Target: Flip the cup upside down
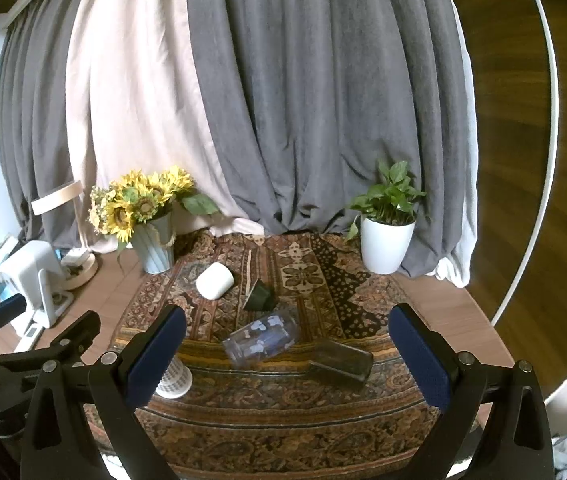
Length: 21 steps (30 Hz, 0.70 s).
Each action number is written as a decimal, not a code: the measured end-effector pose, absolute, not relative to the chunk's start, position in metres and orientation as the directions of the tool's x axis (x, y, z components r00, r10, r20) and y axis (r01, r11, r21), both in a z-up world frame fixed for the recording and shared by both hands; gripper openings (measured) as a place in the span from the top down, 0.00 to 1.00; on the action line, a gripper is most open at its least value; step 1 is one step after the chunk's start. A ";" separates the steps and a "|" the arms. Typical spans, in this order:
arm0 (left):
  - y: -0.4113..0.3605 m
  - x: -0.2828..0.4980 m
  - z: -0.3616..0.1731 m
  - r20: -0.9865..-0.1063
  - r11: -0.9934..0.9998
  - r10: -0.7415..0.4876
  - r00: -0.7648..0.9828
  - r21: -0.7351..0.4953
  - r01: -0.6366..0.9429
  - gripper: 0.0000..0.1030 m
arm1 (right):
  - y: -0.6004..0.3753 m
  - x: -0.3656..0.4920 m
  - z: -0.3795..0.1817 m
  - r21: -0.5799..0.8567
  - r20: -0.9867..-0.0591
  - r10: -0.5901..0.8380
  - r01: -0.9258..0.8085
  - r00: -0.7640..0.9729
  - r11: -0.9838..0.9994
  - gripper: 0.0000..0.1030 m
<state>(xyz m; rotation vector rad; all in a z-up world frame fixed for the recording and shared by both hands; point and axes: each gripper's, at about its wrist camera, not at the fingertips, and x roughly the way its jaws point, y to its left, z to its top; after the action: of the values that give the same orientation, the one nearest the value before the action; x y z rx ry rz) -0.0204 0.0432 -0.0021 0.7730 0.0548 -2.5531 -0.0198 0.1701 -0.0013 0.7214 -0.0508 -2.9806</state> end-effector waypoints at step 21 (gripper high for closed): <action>0.040 -0.025 -0.001 -0.540 -0.895 -0.415 -0.732 0.099 0.435 0.00 | 0.173 -0.024 -0.006 0.051 -0.464 -0.072 0.054 -0.883 -0.997 0.01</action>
<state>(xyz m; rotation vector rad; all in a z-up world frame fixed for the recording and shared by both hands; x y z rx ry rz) -0.0251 0.0405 -0.0014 0.7878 0.0476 -2.5617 -0.0238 0.1731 -0.0057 0.7389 -0.0567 -2.9861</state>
